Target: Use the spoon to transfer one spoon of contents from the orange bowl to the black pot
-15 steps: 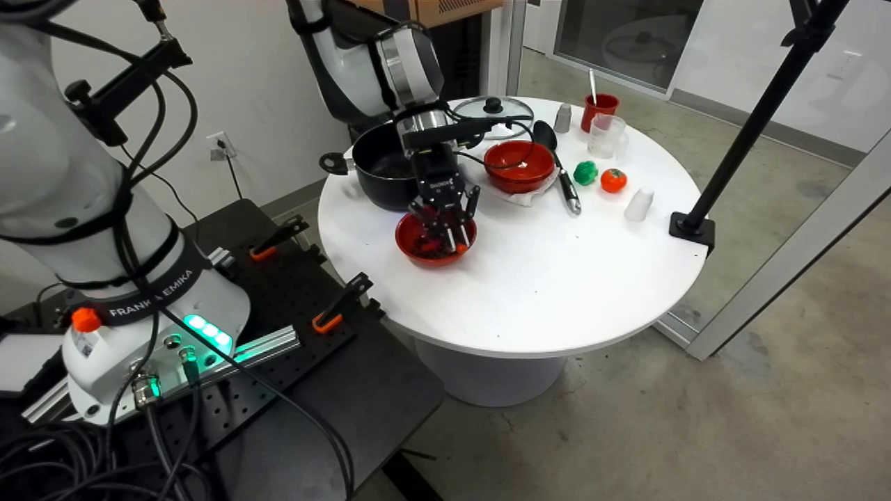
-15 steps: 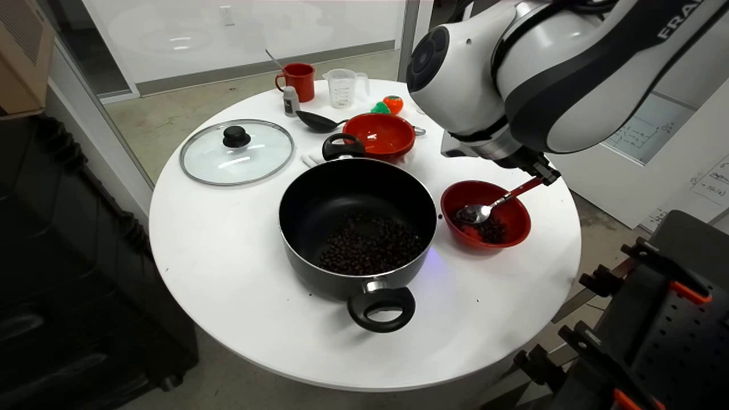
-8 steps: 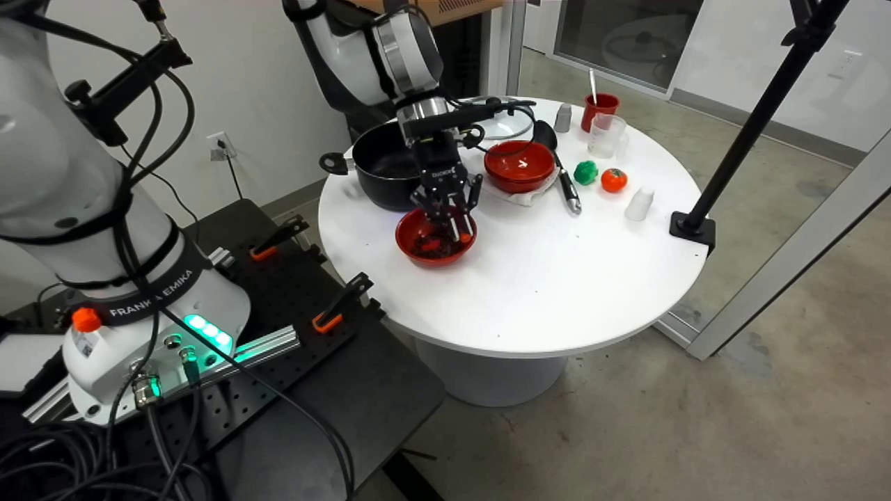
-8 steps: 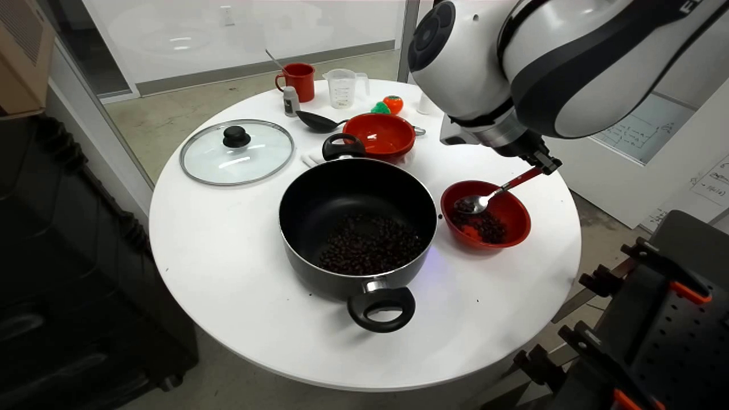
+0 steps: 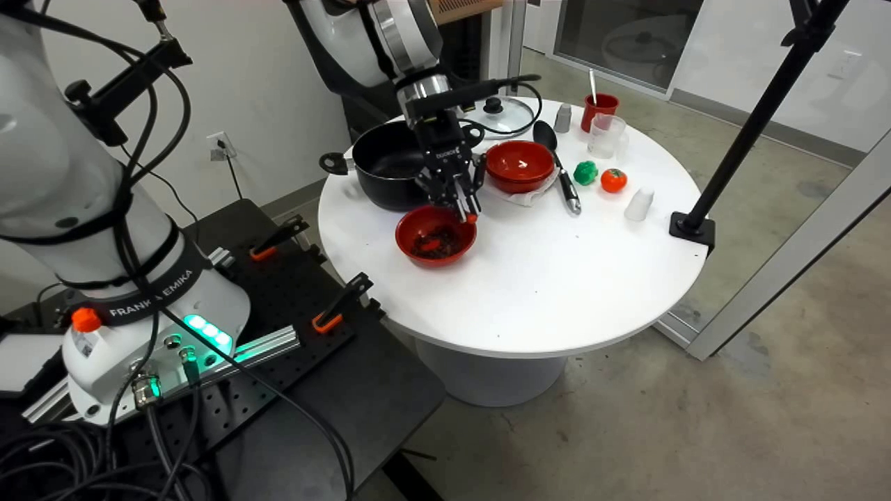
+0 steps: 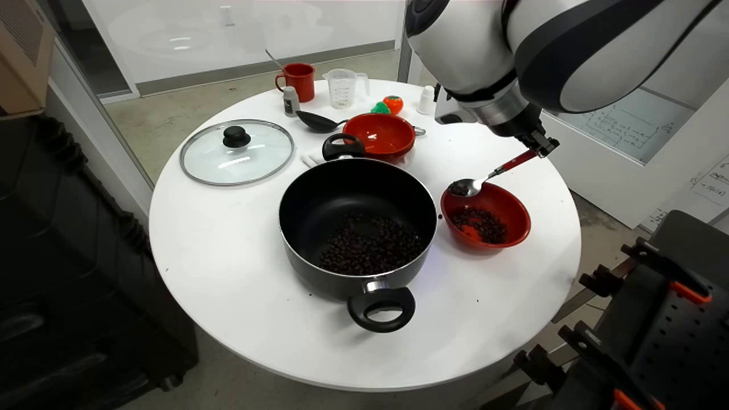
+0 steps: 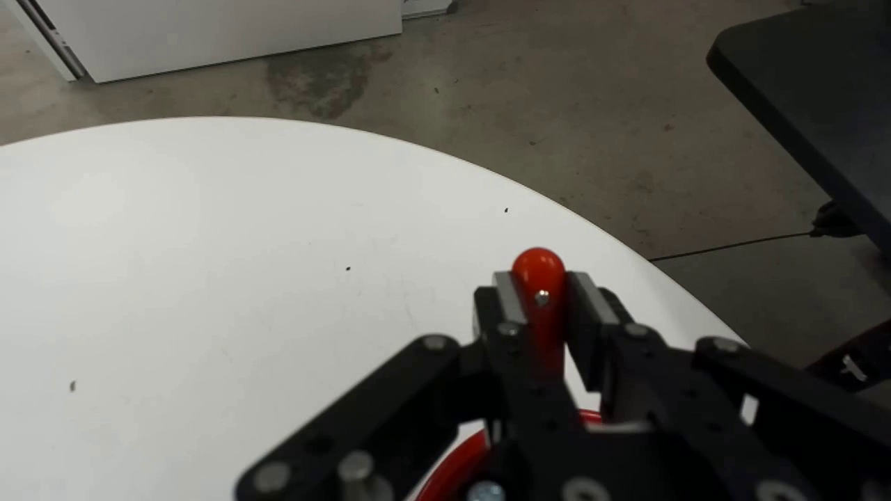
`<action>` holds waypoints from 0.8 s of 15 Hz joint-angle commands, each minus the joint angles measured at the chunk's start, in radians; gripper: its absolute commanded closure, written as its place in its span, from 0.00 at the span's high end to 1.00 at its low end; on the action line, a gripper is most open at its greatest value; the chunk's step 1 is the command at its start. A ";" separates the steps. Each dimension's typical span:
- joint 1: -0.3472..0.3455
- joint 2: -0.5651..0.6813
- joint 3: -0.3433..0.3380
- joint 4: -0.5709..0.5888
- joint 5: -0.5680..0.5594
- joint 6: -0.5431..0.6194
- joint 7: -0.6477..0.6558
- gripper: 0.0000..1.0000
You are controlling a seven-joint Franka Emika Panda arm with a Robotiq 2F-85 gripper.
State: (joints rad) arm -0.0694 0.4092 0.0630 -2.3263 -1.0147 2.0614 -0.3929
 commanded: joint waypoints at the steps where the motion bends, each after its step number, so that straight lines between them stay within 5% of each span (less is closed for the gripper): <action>1: 0.015 -0.041 0.000 -0.016 0.008 -0.001 -0.034 0.05; 12: 0.070 -0.085 0.018 -0.009 0.013 -0.050 -0.023 0.05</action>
State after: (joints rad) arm -0.0163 0.3637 0.0751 -2.3255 -1.0136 2.0410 -0.3980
